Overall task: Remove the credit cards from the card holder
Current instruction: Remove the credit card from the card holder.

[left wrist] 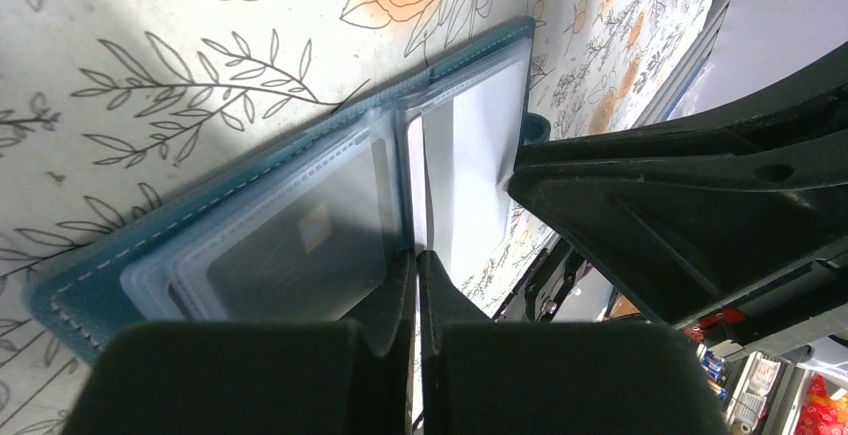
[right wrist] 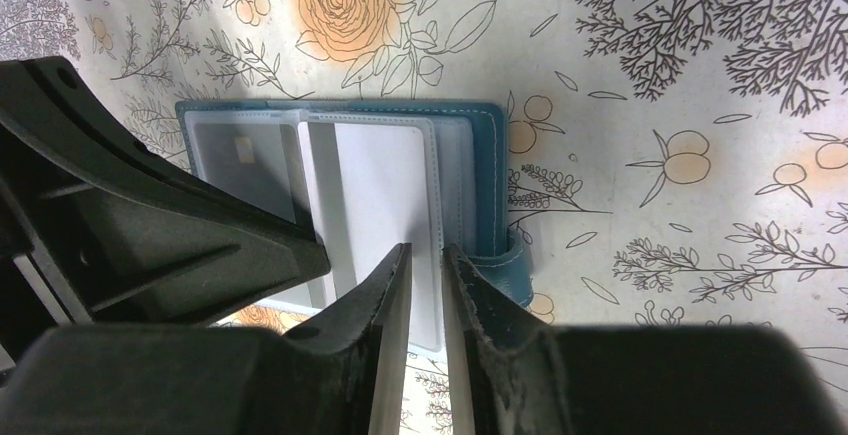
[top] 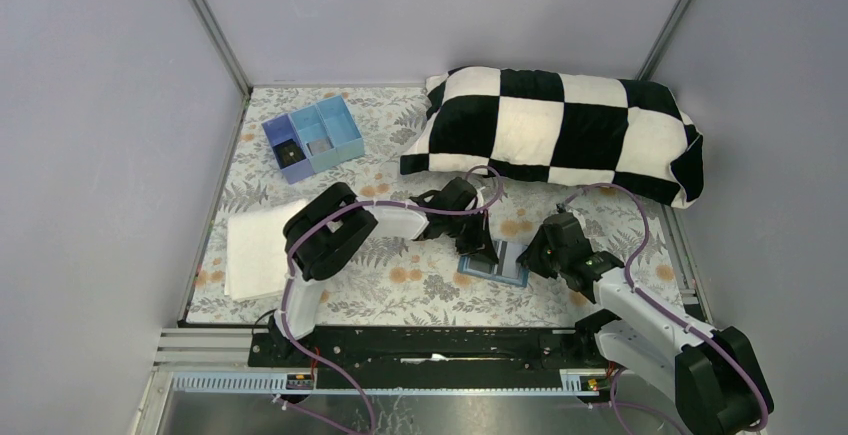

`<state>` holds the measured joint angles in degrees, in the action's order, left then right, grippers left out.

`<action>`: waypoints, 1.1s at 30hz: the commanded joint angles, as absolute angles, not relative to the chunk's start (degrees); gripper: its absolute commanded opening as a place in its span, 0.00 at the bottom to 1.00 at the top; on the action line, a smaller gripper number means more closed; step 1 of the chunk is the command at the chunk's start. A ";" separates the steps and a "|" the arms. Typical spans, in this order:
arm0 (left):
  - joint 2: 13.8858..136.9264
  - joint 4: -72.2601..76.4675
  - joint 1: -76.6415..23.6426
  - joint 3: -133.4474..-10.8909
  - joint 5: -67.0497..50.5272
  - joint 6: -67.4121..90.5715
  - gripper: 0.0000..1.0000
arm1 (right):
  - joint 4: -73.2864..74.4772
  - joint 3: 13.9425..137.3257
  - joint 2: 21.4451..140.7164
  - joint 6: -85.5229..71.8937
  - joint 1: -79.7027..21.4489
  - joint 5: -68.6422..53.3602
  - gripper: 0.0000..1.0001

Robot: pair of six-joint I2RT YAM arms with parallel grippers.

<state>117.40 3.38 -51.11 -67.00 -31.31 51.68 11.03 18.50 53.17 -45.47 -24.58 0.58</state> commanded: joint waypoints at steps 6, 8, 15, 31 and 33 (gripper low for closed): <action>113.85 2.79 -49.79 -65.36 -31.11 48.38 0.00 | 11.60 17.84 53.26 -45.97 -24.49 0.83 0.24; 113.50 2.20 -49.76 -65.19 -31.11 47.81 0.00 | 11.60 17.72 53.18 -45.93 -24.51 0.88 0.24; 112.70 1.36 -49.74 -64.11 -31.57 46.67 0.00 | 12.41 18.83 52.18 -45.83 -24.52 1.11 0.24; 111.11 1.49 -49.11 -63.59 -31.56 46.79 0.00 | 9.21 24.01 55.71 -46.37 -24.52 -4.83 0.25; 110.91 1.74 -49.11 -63.54 -31.40 47.00 0.00 | 7.78 22.76 56.06 -47.36 -24.54 -6.30 0.25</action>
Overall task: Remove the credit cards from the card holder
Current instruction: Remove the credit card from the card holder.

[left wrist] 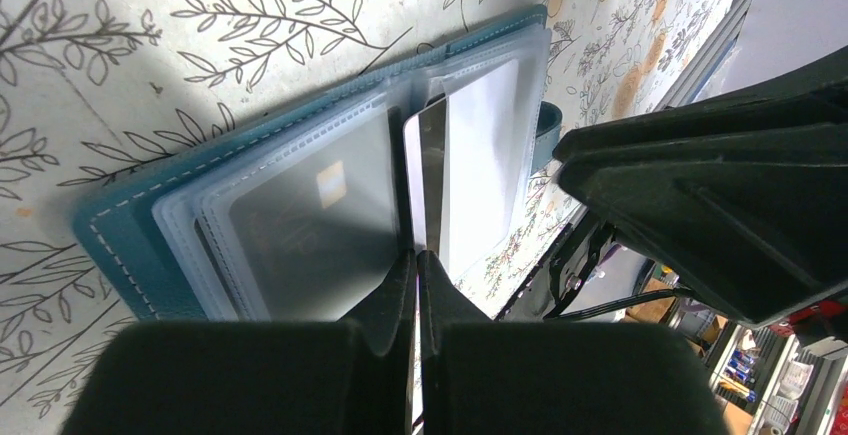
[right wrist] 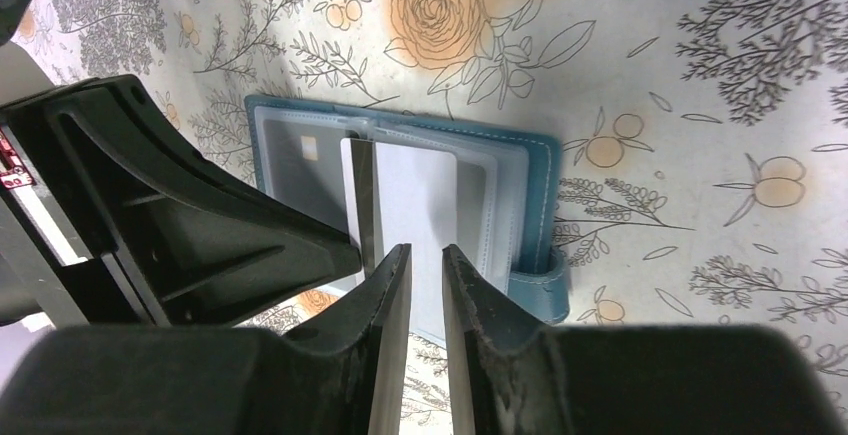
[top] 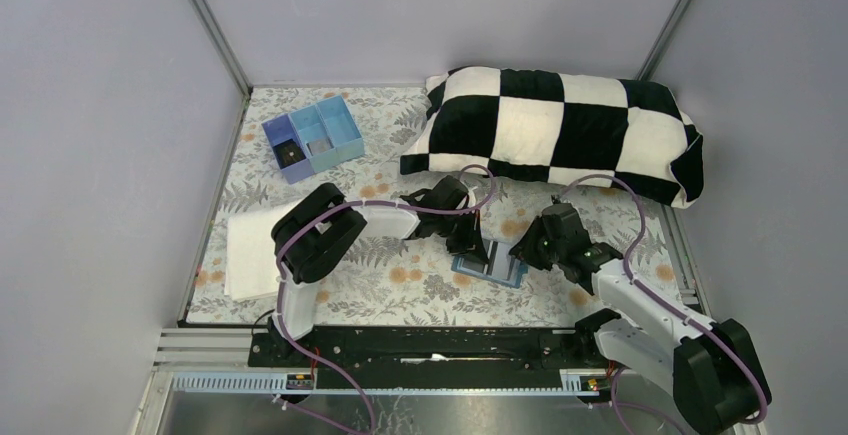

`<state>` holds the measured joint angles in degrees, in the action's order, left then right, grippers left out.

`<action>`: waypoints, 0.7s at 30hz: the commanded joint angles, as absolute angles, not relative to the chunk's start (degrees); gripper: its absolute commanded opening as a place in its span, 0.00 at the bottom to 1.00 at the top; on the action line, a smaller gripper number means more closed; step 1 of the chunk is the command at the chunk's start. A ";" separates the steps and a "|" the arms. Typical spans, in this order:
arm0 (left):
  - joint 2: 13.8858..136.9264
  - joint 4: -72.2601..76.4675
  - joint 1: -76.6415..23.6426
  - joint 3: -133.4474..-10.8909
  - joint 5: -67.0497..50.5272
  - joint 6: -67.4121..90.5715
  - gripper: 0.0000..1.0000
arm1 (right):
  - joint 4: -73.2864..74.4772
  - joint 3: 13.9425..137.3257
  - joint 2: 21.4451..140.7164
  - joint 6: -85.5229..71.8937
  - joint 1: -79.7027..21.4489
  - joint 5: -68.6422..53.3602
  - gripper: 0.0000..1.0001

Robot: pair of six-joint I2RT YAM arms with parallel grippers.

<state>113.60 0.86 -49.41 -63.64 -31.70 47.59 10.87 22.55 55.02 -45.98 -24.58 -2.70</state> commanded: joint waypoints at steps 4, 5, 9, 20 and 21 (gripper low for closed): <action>111.07 1.64 -49.04 -64.04 -31.46 46.95 0.00 | 6.83 20.22 57.07 -48.62 -24.48 -6.69 0.25; 111.16 1.48 -49.04 -64.26 -31.54 46.79 0.00 | 6.90 19.57 57.39 -48.89 -24.47 -6.23 0.25; 111.42 0.16 -48.73 -65.04 -31.80 45.73 0.00 | 7.83 17.81 58.11 -49.29 -24.52 -2.84 0.23; 109.58 -2.63 -46.55 -64.20 -32.46 43.79 0.00 | 9.33 17.98 59.97 -47.57 -24.50 -0.30 0.22; 109.60 -2.79 -46.50 -64.22 -32.58 43.65 0.00 | 9.41 18.30 60.10 -47.39 -24.52 -0.47 0.22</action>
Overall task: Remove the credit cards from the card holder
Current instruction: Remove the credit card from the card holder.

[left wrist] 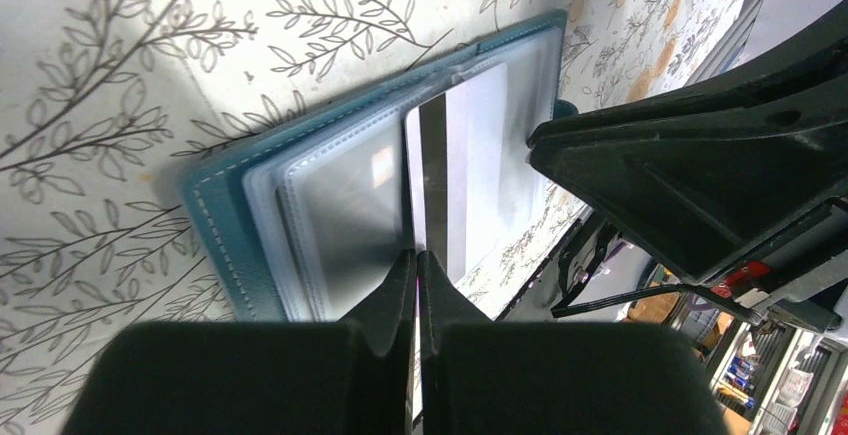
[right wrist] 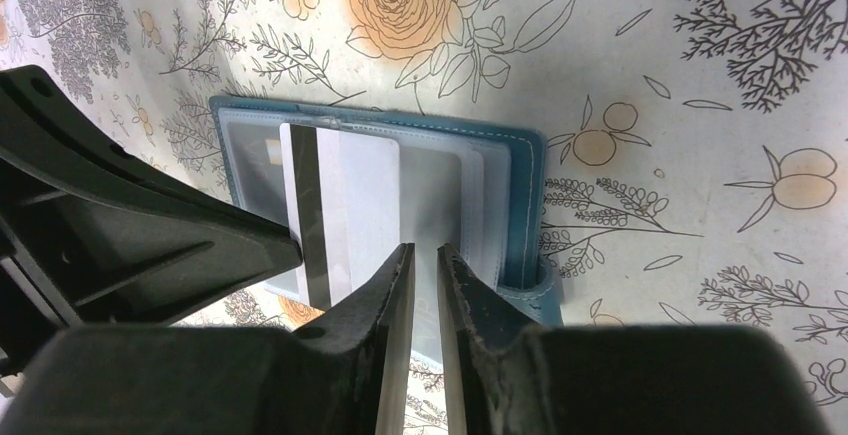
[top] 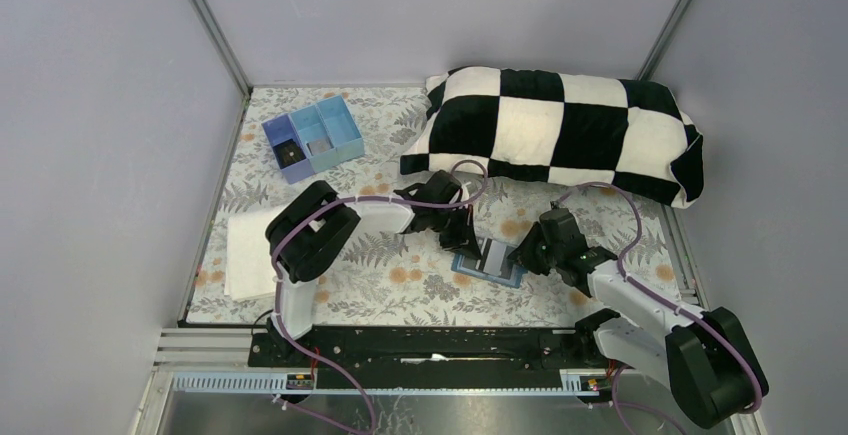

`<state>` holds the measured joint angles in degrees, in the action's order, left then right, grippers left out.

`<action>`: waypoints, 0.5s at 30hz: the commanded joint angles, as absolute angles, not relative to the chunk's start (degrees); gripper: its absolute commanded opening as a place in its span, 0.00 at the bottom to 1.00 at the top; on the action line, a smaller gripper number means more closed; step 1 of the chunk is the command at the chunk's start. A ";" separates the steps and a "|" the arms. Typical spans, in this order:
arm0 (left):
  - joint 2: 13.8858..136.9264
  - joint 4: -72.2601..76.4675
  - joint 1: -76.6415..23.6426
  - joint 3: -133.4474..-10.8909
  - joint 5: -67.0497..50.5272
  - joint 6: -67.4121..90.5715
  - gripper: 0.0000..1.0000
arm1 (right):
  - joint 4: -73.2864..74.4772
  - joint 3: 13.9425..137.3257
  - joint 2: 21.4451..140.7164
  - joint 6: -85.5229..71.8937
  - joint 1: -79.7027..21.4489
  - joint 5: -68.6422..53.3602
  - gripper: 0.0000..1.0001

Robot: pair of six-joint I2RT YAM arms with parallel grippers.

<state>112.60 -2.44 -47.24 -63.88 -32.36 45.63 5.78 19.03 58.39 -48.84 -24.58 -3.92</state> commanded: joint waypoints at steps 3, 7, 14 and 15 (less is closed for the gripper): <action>109.92 -2.94 -46.40 -64.40 -33.27 43.36 0.00 | 9.92 19.86 60.00 -46.54 -24.52 -1.34 0.22; 110.85 -3.30 -46.38 -65.25 -34.45 42.86 0.00 | 10.07 22.32 59.17 -45.20 -24.52 -3.07 0.22; 111.70 -3.64 -46.41 -66.40 -35.23 42.44 0.00 | 9.46 25.06 59.15 -43.86 -24.46 -6.55 0.22; 111.83 -3.94 -46.41 -66.51 -35.31 42.19 0.00 | 8.96 24.94 59.29 -44.00 -24.45 -7.27 0.22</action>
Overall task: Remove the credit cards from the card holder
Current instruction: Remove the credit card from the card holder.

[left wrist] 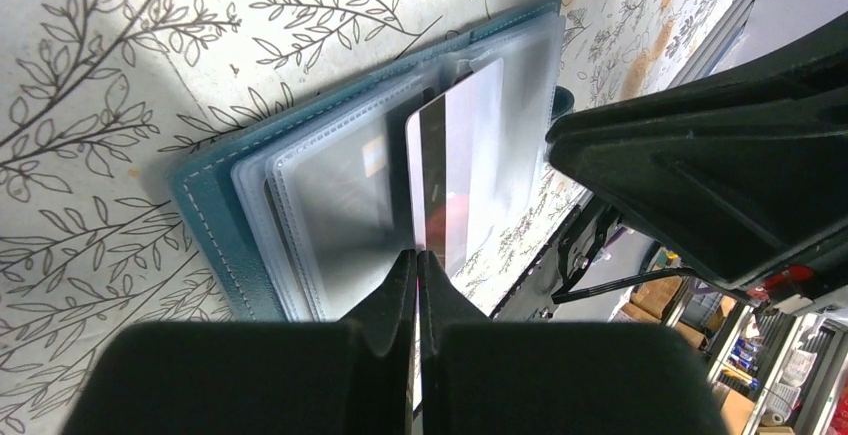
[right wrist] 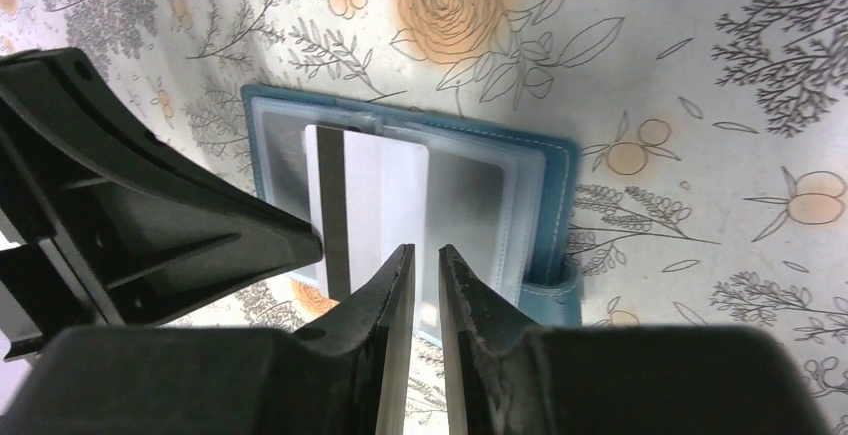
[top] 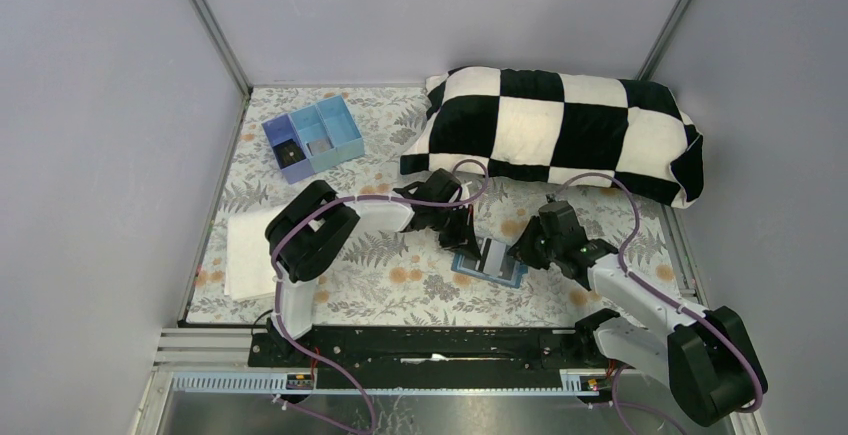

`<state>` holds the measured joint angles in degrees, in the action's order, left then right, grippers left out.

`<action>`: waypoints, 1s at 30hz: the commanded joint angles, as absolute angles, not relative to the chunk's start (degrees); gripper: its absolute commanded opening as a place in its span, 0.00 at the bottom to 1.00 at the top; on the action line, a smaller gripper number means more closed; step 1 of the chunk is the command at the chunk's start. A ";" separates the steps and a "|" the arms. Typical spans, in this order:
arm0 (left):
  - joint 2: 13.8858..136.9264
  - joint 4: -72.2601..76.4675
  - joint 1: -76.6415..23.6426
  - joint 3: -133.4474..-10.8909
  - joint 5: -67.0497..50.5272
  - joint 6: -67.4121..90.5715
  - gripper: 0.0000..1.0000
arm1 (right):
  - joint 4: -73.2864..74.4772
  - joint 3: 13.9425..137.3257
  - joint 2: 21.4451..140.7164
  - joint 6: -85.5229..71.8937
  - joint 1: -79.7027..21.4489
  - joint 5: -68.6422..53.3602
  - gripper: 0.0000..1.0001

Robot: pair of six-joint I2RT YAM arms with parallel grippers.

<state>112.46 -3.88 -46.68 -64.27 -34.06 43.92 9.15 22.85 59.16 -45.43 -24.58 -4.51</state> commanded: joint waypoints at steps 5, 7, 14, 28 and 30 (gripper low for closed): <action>112.13 -5.61 -46.41 -67.03 -35.56 41.11 0.00 | 6.67 23.16 61.12 -44.46 -24.52 -9.83 0.23; 112.01 -5.80 -46.40 -66.97 -35.21 40.96 0.00 | 5.07 22.11 62.49 -44.49 -24.48 -11.34 0.25; 111.27 -4.44 -46.41 -66.28 -35.55 41.37 0.07 | 1.60 20.12 68.61 -45.44 -24.44 -13.23 0.24; 111.71 -0.61 -46.32 -65.16 -37.62 43.31 0.40 | 0.53 18.11 67.48 -46.48 -24.52 -12.75 0.23; 111.63 1.41 -46.31 -64.54 -38.88 44.21 0.38 | 0.57 18.02 67.26 -46.54 -24.52 -12.68 0.23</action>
<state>112.44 -3.90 -46.54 -65.10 -36.53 43.00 -2.79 19.94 67.09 -46.87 -24.58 -13.85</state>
